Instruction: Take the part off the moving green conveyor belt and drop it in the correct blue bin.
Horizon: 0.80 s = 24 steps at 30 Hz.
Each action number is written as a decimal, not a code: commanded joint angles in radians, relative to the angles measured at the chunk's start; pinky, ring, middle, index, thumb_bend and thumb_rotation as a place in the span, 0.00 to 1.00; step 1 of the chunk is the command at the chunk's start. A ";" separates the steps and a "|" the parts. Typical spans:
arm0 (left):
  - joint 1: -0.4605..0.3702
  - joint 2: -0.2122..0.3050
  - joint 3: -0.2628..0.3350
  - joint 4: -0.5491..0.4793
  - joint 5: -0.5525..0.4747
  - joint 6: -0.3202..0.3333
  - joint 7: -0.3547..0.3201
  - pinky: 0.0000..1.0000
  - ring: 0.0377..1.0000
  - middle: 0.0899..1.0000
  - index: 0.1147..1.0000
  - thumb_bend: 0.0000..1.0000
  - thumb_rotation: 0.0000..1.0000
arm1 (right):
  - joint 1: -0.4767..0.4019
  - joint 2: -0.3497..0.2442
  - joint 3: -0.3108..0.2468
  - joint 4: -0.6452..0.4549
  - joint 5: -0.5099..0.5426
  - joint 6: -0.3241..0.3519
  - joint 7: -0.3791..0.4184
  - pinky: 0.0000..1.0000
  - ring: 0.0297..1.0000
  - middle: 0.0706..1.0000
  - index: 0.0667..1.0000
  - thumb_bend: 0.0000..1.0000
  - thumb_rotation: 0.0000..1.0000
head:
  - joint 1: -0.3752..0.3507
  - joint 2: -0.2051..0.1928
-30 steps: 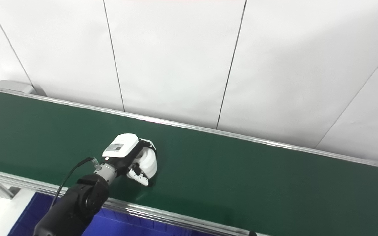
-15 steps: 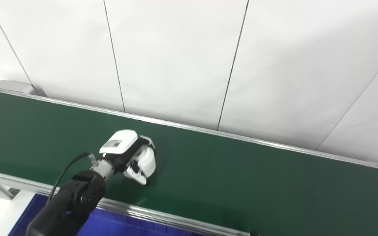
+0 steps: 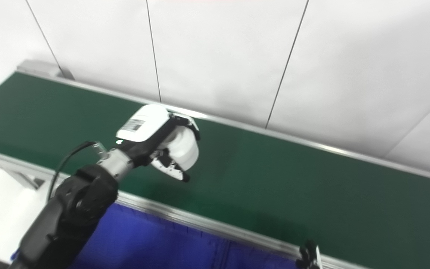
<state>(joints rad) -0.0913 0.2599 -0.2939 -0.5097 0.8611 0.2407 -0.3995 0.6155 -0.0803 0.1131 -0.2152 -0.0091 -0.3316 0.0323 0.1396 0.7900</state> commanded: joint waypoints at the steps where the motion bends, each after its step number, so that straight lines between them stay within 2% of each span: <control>1: 0.033 0.006 0.019 -0.052 0.020 -0.006 0.017 0.43 0.44 0.46 0.40 0.52 0.00 | 0.009 -0.007 -0.004 -0.038 0.012 0.010 0.012 1.00 0.98 1.00 1.00 0.73 0.95 | 0.001 0.005; 5: 0.128 0.003 0.037 -0.076 0.034 -0.031 0.047 0.43 0.42 0.44 0.41 0.52 0.00 | 0.015 -0.008 -0.003 -0.051 0.014 0.021 0.017 1.00 0.99 1.00 1.00 0.74 0.95 | -0.009 0.014; 6: 0.152 0.003 0.040 -0.083 0.040 -0.034 0.050 0.43 0.42 0.44 0.41 0.52 0.00 | 0.017 -0.010 -0.001 -0.056 0.019 0.023 0.020 1.00 0.99 1.00 1.00 0.74 0.95 | -0.010 0.027; 9: 0.278 0.009 0.049 -0.095 0.058 -0.053 0.085 0.39 0.39 0.41 0.43 0.52 0.00 | 0.018 -0.018 0.010 -0.071 0.031 0.032 0.038 1.00 0.99 1.00 1.00 0.73 0.94 | 0.005 0.039; 11: 0.323 0.010 0.052 -0.098 0.062 -0.061 0.092 0.38 0.38 0.40 0.43 0.52 0.00 | 0.017 -0.021 0.012 -0.078 0.038 0.041 0.045 1.00 0.99 1.00 1.00 0.73 0.94 | 0.016 0.044; 15: 0.451 0.028 0.064 -0.106 0.078 -0.095 0.115 0.41 0.41 0.40 0.44 0.52 0.00 | 0.009 -0.021 0.018 -0.094 0.053 0.067 0.059 0.98 0.98 1.00 1.00 0.75 0.92 | 0.024 0.045; 17: 0.498 0.033 0.076 -0.110 0.079 -0.107 0.129 0.42 0.42 0.44 0.42 0.52 0.00 | 0.003 -0.019 0.019 -0.096 0.046 0.072 0.062 0.95 0.97 1.00 1.00 0.77 0.92 | 0.024 0.044; 24: 0.561 0.039 0.109 -0.065 0.070 -0.170 0.199 0.41 0.41 0.46 0.41 0.52 0.00 | -0.012 -0.015 0.022 -0.096 0.015 0.082 0.061 0.92 0.95 1.00 1.00 0.78 0.91 | 0.004 0.037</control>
<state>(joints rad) 0.4728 0.2893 -0.1912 -0.5652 0.9293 0.1088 -0.2362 0.5994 -0.0979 0.1333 -0.2819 0.0102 -0.2508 0.0885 0.1428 0.8253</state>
